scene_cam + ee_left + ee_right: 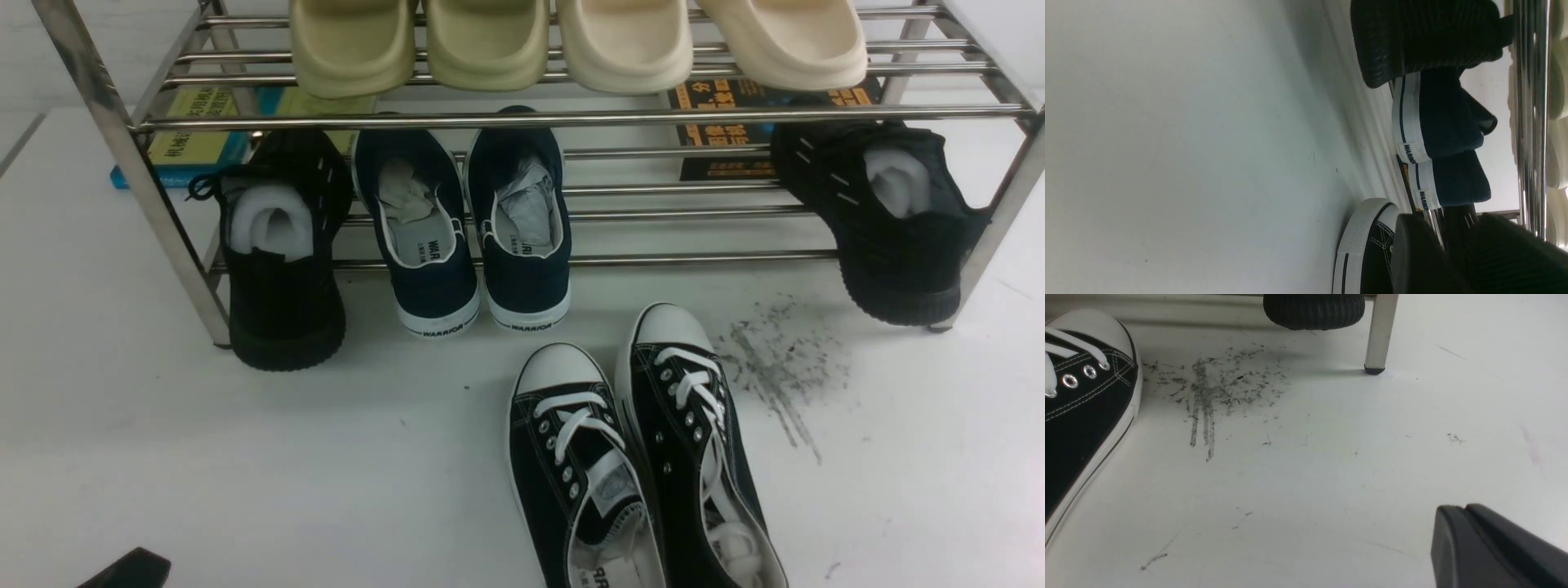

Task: Take the shoes off the shelf with your hand on the white table.
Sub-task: 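Grasp a shoe standing on the lower shelf of the shoe rack with the left gripper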

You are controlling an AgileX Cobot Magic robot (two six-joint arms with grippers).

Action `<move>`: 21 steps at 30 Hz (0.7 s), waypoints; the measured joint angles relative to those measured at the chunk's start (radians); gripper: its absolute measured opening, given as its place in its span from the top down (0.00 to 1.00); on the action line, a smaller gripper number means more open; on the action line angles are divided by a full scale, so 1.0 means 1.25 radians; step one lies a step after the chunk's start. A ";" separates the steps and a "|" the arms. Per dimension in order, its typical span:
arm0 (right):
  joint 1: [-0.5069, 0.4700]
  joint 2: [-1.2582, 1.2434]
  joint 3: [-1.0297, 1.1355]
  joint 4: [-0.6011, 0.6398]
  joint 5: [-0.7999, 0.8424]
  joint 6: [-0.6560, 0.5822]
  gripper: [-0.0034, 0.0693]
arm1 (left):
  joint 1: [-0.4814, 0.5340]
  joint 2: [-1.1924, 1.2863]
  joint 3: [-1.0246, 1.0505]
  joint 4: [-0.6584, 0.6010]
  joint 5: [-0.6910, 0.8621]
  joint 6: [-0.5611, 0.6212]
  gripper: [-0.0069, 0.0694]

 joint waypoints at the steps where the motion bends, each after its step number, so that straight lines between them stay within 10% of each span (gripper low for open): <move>1: 0.000 0.000 0.000 0.000 0.000 0.000 0.90 | 0.000 0.000 -0.002 0.000 0.002 0.000 0.62; 14: 0.000 0.000 0.000 0.000 0.000 0.000 0.90 | 0.000 0.247 -0.366 0.259 0.343 0.019 0.83; 21: 0.000 0.000 0.000 0.000 0.000 0.000 0.90 | 0.000 0.619 -0.614 0.345 0.538 0.203 0.82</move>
